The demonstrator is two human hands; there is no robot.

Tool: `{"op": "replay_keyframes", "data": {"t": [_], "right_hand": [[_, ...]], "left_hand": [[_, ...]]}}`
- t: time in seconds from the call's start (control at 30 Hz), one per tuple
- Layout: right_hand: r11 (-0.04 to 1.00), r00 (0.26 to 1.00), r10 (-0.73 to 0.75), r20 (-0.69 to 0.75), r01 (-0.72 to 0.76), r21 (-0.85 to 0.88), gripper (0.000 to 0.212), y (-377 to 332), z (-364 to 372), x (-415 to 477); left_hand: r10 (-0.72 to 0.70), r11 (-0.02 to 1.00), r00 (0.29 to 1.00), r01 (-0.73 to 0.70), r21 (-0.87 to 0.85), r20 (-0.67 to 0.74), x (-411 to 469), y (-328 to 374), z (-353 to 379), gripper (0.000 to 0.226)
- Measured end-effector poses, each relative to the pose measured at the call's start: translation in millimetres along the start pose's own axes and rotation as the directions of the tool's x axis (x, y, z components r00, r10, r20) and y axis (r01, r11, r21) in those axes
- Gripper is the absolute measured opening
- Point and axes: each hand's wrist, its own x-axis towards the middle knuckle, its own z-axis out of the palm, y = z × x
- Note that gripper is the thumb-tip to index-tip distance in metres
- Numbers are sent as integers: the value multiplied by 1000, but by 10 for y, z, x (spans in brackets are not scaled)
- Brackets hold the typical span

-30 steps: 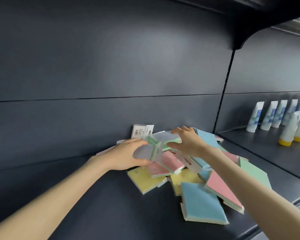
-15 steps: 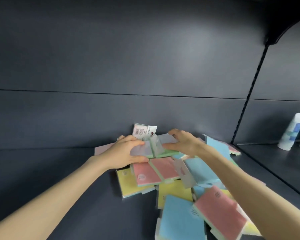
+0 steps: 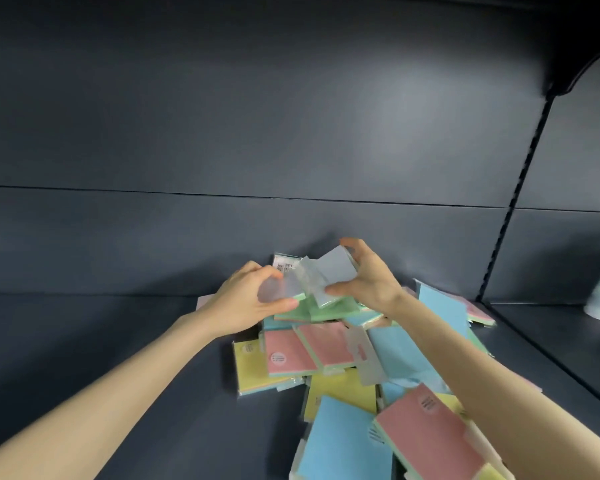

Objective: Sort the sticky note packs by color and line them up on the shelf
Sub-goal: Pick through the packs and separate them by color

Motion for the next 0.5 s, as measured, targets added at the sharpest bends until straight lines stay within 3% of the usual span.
{"op": "replay_keyframes", "data": {"t": [0.1,0.3,0.5], "right_hand": [[996,999,-33,-36,36,86,81,-64,-43,-59],[957,997,-57,-60,71,281,43,-364,-19,-201],[913,992,-121,-39,127,387,35,-731,233,-446]], "left_hand": [[-13,998,999,10,-67,-39,-68,32,-54,54],[-59,960,984,9,-280,-168,-351,189,-250,25],[-123,943,949,21,-332,-291,-740,70,-474,41]]}}
